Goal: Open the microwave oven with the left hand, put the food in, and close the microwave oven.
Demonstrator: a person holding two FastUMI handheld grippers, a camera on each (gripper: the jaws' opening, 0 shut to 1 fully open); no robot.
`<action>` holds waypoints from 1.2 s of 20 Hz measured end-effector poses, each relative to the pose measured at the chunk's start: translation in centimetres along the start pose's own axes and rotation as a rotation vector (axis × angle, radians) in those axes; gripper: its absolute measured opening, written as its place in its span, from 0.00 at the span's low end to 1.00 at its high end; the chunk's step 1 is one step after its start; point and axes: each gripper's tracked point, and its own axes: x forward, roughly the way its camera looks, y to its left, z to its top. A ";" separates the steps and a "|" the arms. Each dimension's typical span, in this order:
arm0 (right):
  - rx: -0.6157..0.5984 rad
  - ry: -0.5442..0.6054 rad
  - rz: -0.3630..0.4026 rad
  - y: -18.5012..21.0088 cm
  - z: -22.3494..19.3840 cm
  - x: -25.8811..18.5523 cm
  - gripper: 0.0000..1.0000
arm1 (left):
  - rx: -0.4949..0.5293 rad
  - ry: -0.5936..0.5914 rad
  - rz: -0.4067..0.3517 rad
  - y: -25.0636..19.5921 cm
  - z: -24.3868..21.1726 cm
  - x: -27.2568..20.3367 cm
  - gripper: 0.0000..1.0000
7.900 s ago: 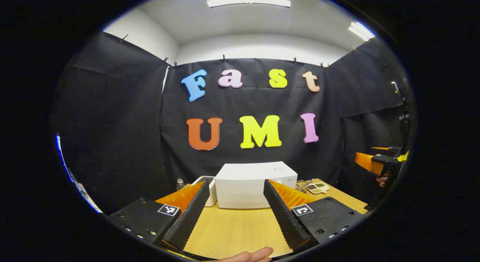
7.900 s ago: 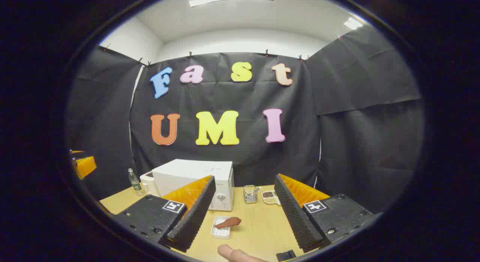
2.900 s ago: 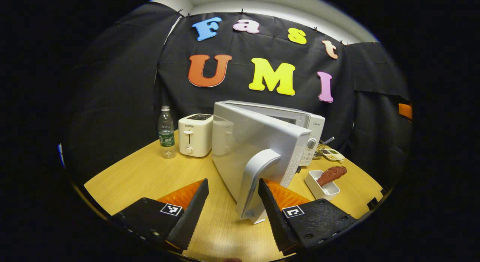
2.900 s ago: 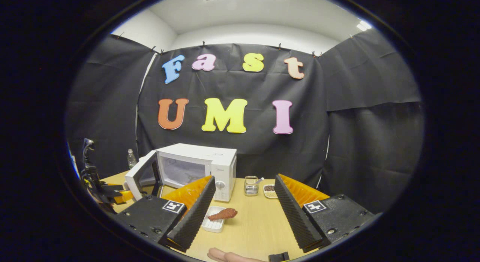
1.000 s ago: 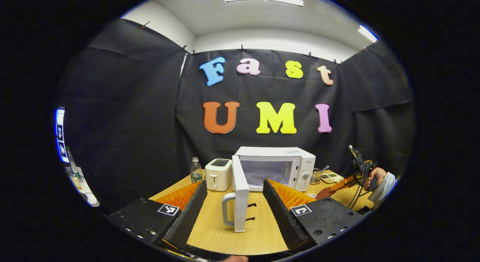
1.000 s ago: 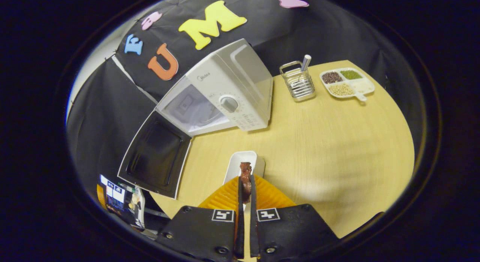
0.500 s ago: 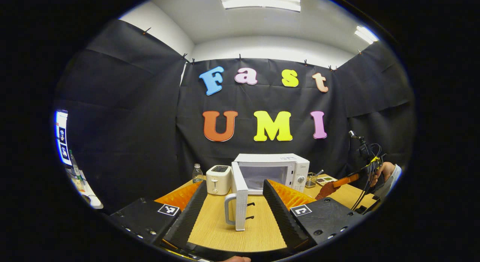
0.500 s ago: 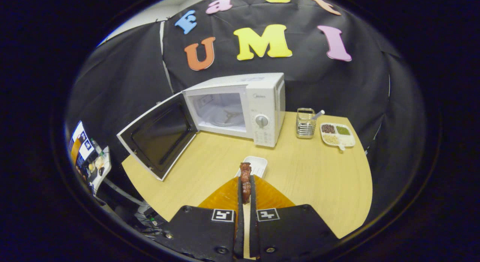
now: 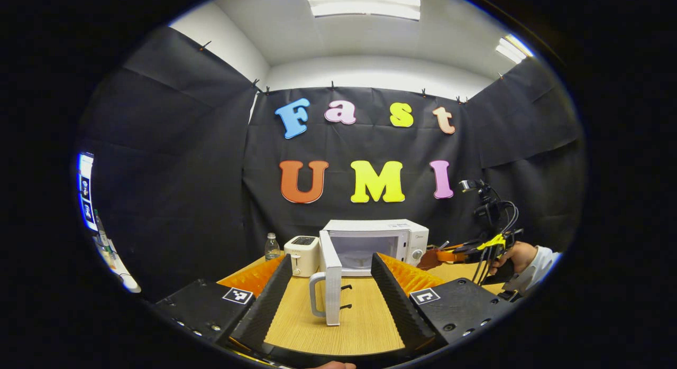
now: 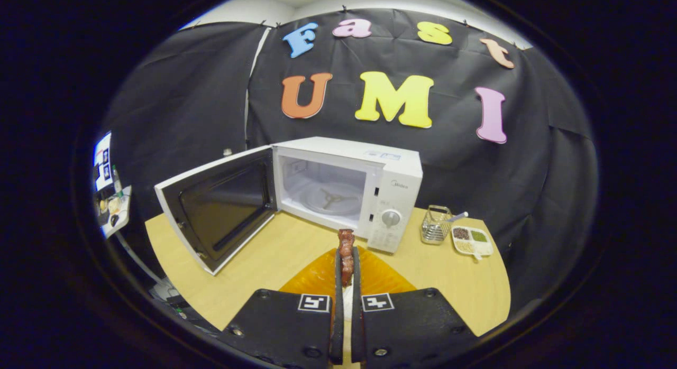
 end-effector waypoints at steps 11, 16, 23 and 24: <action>0.294 -0.070 -0.097 3.6 0.2 15.1 0.09 | -0.032 -0.006 -0.012 1.5 -2.0 1.9 0.92; 0.517 -0.148 -0.106 3.5 1.1 22.6 0.09 | -0.022 0.008 0.010 3.0 -2.6 3.5 0.92; 0.715 -0.201 -0.181 4.1 2.0 31.6 0.10 | -0.027 0.032 0.031 4.7 -3.2 5.8 0.92; 0.733 -0.210 -0.190 3.9 2.0 32.4 0.00 | -0.029 0.037 0.033 4.9 -3.4 6.1 0.92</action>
